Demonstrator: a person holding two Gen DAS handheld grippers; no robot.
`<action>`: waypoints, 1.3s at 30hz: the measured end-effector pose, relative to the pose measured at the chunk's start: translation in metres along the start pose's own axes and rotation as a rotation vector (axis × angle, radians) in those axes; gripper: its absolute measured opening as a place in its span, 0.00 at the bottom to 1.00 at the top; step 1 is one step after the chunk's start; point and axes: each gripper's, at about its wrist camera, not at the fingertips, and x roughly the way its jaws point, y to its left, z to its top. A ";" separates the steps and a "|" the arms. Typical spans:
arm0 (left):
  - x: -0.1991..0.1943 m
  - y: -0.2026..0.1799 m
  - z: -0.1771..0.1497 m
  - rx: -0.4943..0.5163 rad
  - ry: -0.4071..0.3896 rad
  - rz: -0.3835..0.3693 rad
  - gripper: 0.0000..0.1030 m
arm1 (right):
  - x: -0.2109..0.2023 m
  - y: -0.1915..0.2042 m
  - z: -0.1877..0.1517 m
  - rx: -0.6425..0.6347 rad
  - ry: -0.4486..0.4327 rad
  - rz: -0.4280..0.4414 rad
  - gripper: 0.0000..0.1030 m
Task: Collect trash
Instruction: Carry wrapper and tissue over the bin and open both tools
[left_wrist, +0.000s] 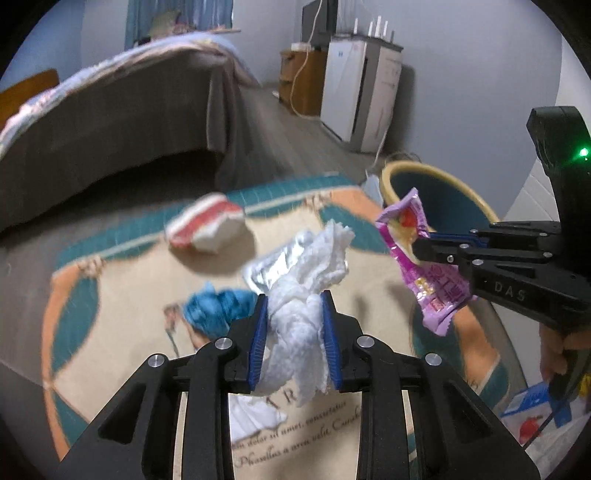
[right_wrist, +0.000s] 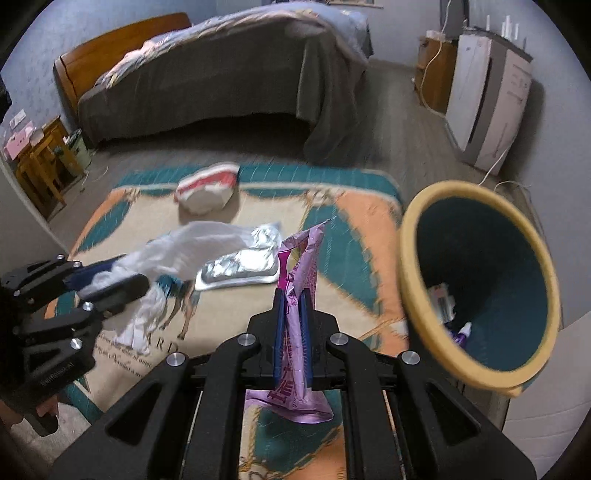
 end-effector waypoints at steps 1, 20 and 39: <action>-0.001 -0.001 0.003 0.004 -0.007 0.003 0.28 | -0.003 -0.003 0.002 0.003 -0.011 -0.006 0.08; 0.010 -0.024 0.028 -0.008 -0.020 0.009 0.28 | -0.020 -0.050 -0.001 0.060 -0.076 -0.021 0.08; 0.056 -0.082 0.037 0.065 0.037 -0.038 0.28 | -0.025 -0.131 -0.028 0.183 -0.072 -0.065 0.08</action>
